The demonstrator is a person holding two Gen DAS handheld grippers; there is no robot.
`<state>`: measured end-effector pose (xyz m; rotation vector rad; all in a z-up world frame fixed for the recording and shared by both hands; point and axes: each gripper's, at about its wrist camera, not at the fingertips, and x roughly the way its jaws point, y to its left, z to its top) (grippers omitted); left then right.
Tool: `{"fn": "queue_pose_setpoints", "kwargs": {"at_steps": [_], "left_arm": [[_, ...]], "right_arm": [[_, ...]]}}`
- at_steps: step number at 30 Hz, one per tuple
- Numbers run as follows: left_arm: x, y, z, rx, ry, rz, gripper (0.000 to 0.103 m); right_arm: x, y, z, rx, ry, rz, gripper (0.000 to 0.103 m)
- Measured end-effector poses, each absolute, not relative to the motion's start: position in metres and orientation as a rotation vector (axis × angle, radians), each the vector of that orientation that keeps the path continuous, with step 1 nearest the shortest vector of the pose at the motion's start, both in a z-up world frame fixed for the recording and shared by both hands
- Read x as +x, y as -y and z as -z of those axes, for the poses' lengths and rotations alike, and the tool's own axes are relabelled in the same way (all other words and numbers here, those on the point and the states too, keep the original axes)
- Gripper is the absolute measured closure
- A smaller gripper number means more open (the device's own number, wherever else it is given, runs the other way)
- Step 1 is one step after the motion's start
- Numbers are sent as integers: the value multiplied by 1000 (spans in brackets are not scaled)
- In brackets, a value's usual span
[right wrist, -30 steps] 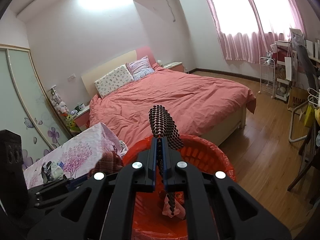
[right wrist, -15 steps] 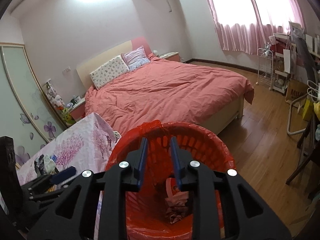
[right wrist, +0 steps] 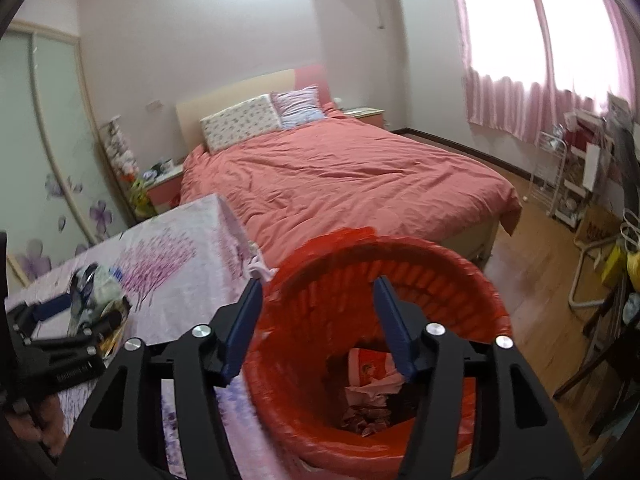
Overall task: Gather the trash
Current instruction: 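Open both tools over the red basket to drop the scrunchie and mesh pad, then grasp the blue-green lotion tube on the bed with the left tool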
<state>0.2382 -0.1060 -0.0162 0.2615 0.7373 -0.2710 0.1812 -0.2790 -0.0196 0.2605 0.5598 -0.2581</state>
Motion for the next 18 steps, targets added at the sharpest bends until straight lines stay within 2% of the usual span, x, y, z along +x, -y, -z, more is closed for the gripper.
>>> {"fn": "queue_pose_setpoints", "kwargs": {"at_steps": [13, 18], "left_arm": [[270, -48, 38, 163, -819, 10, 7], [289, -90, 53, 62, -851, -9, 18]], "right_arm": [[203, 202, 25, 170, -620, 104, 43], [216, 174, 30, 161, -644, 59, 43]]}}
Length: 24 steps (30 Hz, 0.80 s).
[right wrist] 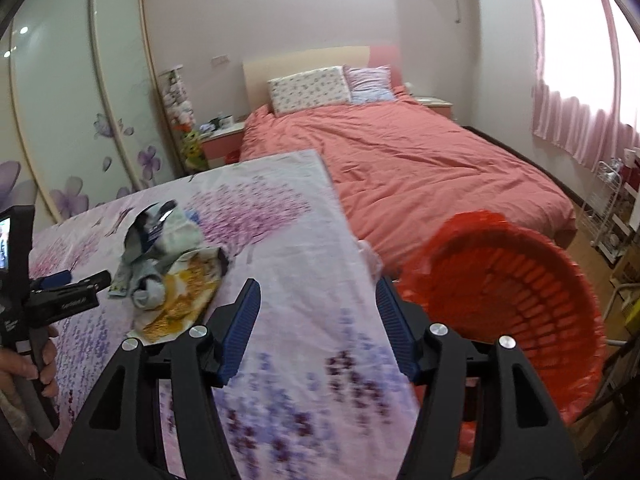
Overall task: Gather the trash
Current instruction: 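Grasp the blue-green lotion tube on the bed with the left tool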
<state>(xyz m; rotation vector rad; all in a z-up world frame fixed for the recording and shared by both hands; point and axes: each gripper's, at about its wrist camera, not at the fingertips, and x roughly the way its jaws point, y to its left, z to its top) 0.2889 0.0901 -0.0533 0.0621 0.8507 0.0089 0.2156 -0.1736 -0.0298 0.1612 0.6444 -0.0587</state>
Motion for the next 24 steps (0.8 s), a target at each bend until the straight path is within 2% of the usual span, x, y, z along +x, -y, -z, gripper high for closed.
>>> {"fn": "queue_pose_setpoints", "kwargs": {"at_steps": [3, 8, 15, 22, 24], "left_arm": [[299, -93, 63, 46, -868, -4, 24], [313, -85, 71, 63, -862, 12, 28], [335, -82, 83, 56, -906, 1, 44], [358, -84, 82, 19, -910, -26, 49], [366, -85, 82, 21, -907, -32, 61]], "right_arm": [[225, 161, 35, 160, -663, 38, 43], [238, 148, 40, 173, -686, 7, 43], [247, 137, 40, 169, -691, -19, 43], [247, 140, 41, 173, -697, -14, 43], [247, 141, 41, 173, -698, -11, 43]]}}
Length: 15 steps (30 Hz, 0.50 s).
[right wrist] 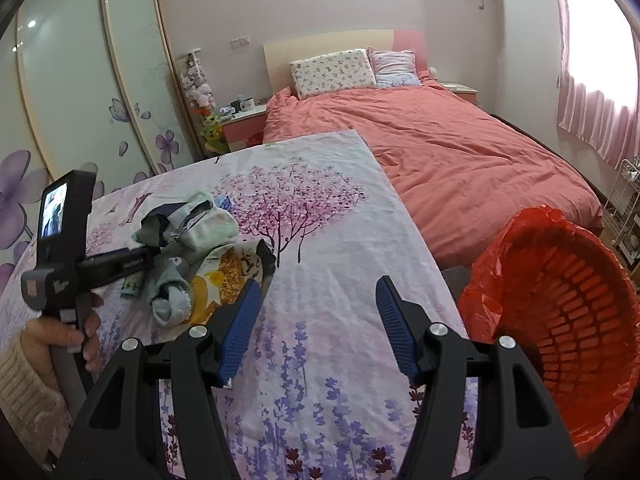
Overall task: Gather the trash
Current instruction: 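Grasp the blue-green lotion tube on the bed with the left tool, then grasp the crumpled blue-and-silver wrapper with the right tool while the left tool holds the tube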
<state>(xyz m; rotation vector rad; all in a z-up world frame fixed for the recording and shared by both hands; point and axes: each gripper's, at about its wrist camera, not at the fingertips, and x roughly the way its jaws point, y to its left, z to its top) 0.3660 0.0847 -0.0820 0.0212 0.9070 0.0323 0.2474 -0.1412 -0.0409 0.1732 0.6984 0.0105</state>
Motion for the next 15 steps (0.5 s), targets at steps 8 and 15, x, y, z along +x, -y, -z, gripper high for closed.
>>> {"fn": "queue_pose_setpoints", "kwargs": {"at_steps": [8, 15], "left_arm": [[362, -109, 82, 39, -901, -19, 76], [338, -165, 81, 40, -904, -91, 72]], "right_arm": [[249, 143, 43, 176, -700, -12, 43], [250, 129, 41, 170, -696, -47, 43]]}}
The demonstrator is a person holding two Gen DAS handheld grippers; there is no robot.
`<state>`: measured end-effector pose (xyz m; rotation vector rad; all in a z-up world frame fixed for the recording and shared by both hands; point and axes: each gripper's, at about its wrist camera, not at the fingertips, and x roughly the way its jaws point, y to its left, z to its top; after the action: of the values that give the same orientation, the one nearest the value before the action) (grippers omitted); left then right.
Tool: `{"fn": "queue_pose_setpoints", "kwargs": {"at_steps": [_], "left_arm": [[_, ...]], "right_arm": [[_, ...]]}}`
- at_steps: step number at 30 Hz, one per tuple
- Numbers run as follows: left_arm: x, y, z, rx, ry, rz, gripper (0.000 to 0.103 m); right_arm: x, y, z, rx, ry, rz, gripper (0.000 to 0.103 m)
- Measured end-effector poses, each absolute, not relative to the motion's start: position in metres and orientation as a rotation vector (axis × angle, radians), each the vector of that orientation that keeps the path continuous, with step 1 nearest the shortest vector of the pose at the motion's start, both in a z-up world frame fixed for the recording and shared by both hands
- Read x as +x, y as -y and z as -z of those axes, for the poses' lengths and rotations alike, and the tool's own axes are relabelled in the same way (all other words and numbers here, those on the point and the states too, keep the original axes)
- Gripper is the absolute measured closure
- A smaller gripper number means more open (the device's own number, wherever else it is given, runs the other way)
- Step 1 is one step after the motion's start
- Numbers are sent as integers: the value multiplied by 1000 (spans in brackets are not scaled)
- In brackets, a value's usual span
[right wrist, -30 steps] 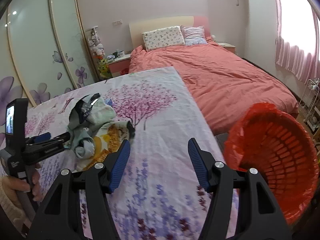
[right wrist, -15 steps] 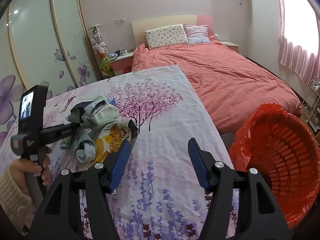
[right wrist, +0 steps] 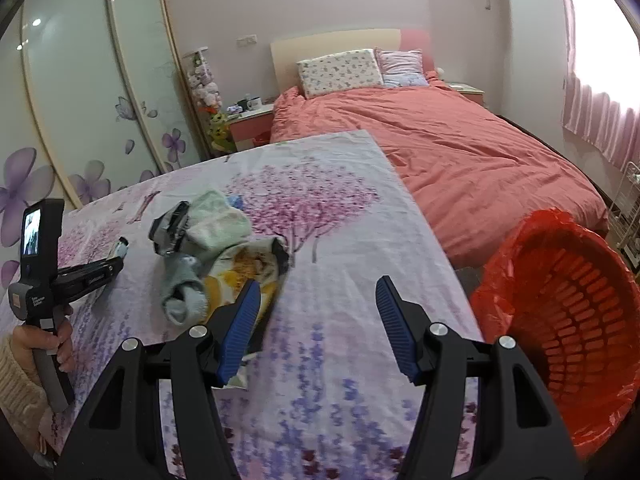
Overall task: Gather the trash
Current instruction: 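Grasp the crumpled blue-and-silver wrapper with the right tool while the left tool holds the tube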
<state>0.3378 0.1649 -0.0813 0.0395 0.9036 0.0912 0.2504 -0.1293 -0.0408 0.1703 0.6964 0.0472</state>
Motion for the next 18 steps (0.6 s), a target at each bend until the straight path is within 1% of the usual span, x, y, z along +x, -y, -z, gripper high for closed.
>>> {"fn": "queue_pose_setpoints", "kwargs": {"at_steps": [2, 5, 11, 18], "left_arm": [[335, -179, 81, 24, -901, -110, 70], [333, -191, 81, -29, -902, -106, 70], [334, -189, 80, -38, -901, -105, 71], [330, -194, 81, -52, -900, -98, 70]], "right_arm": [[252, 123, 38, 167, -693, -59, 43], [257, 111, 33, 168, -691, -83, 43], [276, 74, 23, 166, -675, -154, 43], [306, 27, 26, 104, -687, -172, 43]]}}
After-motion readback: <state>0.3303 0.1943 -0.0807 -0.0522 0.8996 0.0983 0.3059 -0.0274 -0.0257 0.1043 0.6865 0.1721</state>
